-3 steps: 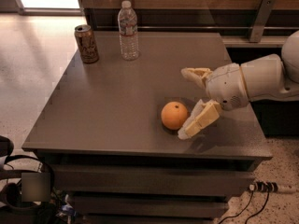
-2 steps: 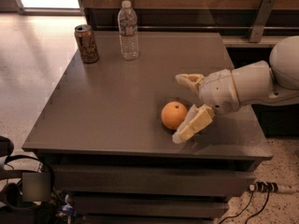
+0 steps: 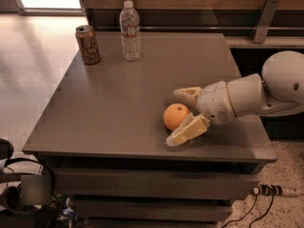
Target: Move orange can near water bottle
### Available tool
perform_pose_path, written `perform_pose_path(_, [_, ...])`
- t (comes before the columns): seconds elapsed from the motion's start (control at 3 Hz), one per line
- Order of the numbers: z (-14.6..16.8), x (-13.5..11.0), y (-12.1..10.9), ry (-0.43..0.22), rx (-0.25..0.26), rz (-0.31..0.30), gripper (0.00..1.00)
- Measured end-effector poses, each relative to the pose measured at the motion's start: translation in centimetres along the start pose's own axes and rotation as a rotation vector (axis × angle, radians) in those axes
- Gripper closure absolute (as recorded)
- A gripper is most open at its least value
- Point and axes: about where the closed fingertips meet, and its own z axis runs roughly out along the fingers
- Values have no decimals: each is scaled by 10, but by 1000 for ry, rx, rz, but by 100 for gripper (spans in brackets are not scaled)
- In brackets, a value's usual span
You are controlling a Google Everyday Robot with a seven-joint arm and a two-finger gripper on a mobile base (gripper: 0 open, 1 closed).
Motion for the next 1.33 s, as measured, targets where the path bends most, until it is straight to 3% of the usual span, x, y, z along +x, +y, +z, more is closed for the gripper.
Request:
perform_pose_path(1.0, [4, -4, 2, 0, -8, -8, 85])
perform_pose_path(1.33, [4, -5, 1, 1, -7, -7, 100])
